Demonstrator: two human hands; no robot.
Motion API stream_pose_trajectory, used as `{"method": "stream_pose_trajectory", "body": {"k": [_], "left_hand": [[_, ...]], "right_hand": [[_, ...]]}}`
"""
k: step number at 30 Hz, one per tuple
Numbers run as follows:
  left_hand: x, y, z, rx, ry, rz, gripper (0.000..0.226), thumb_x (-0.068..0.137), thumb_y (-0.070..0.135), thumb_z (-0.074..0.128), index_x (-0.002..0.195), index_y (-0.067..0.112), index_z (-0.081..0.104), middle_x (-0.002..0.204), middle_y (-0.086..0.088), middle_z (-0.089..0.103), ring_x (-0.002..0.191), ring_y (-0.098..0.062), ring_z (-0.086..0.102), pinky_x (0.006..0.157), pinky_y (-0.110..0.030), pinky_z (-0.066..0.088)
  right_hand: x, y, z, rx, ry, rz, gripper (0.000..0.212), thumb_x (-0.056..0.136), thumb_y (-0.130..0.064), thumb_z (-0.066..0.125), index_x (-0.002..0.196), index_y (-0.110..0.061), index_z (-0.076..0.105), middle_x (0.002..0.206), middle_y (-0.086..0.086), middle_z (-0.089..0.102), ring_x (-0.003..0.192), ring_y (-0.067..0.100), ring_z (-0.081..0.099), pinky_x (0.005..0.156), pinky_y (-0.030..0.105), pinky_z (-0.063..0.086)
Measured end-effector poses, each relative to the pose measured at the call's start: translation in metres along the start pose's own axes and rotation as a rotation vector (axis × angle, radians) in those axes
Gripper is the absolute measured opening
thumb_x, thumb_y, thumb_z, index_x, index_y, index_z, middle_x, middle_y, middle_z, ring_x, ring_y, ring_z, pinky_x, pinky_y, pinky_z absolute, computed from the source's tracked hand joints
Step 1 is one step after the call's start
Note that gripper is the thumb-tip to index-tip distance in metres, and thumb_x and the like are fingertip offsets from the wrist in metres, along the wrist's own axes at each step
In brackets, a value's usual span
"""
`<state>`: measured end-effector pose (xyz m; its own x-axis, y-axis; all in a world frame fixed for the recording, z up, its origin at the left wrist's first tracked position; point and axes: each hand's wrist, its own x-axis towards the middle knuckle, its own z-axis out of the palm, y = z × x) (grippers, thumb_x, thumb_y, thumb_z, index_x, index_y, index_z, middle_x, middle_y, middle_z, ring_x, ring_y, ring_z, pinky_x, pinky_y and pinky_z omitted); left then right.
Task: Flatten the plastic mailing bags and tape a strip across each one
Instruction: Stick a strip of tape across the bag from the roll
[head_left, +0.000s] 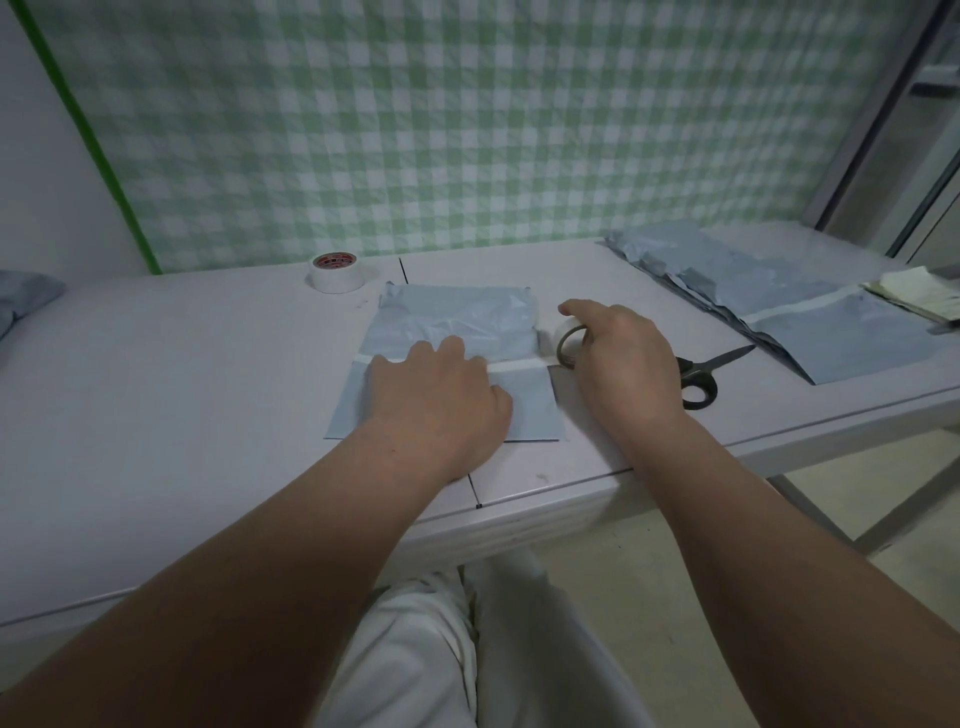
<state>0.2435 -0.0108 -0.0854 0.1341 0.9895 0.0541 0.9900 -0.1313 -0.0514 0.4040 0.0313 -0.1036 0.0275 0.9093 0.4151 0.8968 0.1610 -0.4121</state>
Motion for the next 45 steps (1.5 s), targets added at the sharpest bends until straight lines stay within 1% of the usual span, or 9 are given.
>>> {"method": "stream_pose_trajectory", "body": {"k": [6,16,21,25,28,32,35,41,45], "left_hand": [[-0.006,-0.024,0.005,-0.038,0.063,-0.053,0.037,0.096,0.037,0.019,0.112,0.023,0.048,0.095,0.002,0.032,0.101,-0.022,0.042,0.086,-0.042,0.036],[-0.014,-0.051,0.012,-0.13,0.055,-0.156,0.045,0.099,0.037,0.018,0.141,0.029,0.033,0.126,-0.004,0.041,0.111,-0.027,0.052,0.084,-0.037,0.038],[-0.015,-0.061,0.01,-0.093,0.07,-0.202,0.034,0.098,0.035,0.019,0.107,0.018,0.047,0.095,-0.001,0.038,0.092,-0.026,0.055,0.074,-0.035,0.037],[-0.01,-0.053,-0.002,0.109,-0.036,-0.302,0.045,0.097,0.035,0.017,0.107,0.015,0.056,0.103,-0.003,0.046,0.102,-0.024,0.051,0.098,-0.045,0.029],[-0.006,-0.035,-0.007,0.235,0.102,-0.212,0.041,0.096,0.029,0.026,0.124,0.012,0.05,0.118,-0.007,0.05,0.115,-0.024,0.045,0.11,-0.051,0.019],[0.015,0.006,-0.008,-0.297,0.193,0.16,0.051,0.094,0.027,0.039,0.143,0.019,0.031,0.123,-0.007,0.047,0.117,-0.026,0.046,0.093,-0.038,0.039],[0.036,0.032,-0.002,-0.542,0.253,0.282,0.039,0.089,0.02,0.048,0.128,0.021,0.048,0.101,-0.007,0.054,0.103,-0.027,0.052,0.076,-0.03,0.037],[0.058,0.031,0.015,-0.849,0.35,0.067,0.013,0.089,0.017,0.056,0.089,0.009,0.066,0.085,-0.006,0.068,0.085,-0.025,0.062,0.079,-0.035,0.045],[0.062,0.021,0.019,-1.315,0.236,-0.085,0.012,0.088,0.013,0.059,0.08,0.007,0.066,0.079,-0.009,0.069,0.071,-0.019,0.069,0.082,-0.044,0.056]], "right_hand": [[-0.001,-0.002,-0.003,0.004,0.002,0.001,0.056,0.082,0.0,0.043,0.132,-0.024,0.054,0.105,0.012,0.059,0.101,0.031,0.051,0.071,0.034,0.035],[-0.003,-0.003,-0.005,0.019,0.001,0.002,0.055,0.081,0.001,0.044,0.13,-0.022,0.055,0.103,0.013,0.06,0.099,0.031,0.051,0.071,0.036,0.037],[-0.003,-0.003,-0.004,0.022,0.014,-0.002,0.054,0.083,0.0,0.044,0.131,-0.023,0.055,0.103,0.013,0.06,0.1,0.031,0.051,0.076,0.039,0.042],[-0.001,-0.003,-0.003,-0.015,0.027,-0.031,0.055,0.082,0.0,0.044,0.131,-0.022,0.054,0.096,0.012,0.058,0.094,0.03,0.051,0.07,0.038,0.041],[-0.003,-0.005,-0.005,-0.012,0.034,-0.039,0.056,0.08,0.0,0.047,0.132,-0.02,0.054,0.092,0.011,0.055,0.09,0.03,0.05,0.065,0.034,0.034],[-0.006,-0.007,-0.002,0.013,0.112,-0.1,0.048,0.076,-0.006,0.06,0.122,-0.017,0.06,0.088,0.007,0.053,0.083,0.03,0.054,0.062,0.033,0.037],[-0.001,-0.005,0.001,0.079,0.156,-0.084,0.046,0.084,-0.002,0.052,0.127,-0.017,0.059,0.093,0.014,0.059,0.086,0.032,0.057,0.069,0.035,0.041],[-0.005,-0.005,-0.003,0.167,0.228,-0.127,0.04,0.086,-0.014,0.05,0.123,-0.02,0.062,0.099,0.004,0.063,0.09,0.022,0.058,0.072,0.029,0.043],[-0.014,0.002,-0.01,0.083,0.364,0.087,0.029,0.09,-0.025,0.052,0.116,-0.023,0.067,0.108,0.001,0.059,0.105,0.021,0.047,0.071,0.027,0.033]]}}
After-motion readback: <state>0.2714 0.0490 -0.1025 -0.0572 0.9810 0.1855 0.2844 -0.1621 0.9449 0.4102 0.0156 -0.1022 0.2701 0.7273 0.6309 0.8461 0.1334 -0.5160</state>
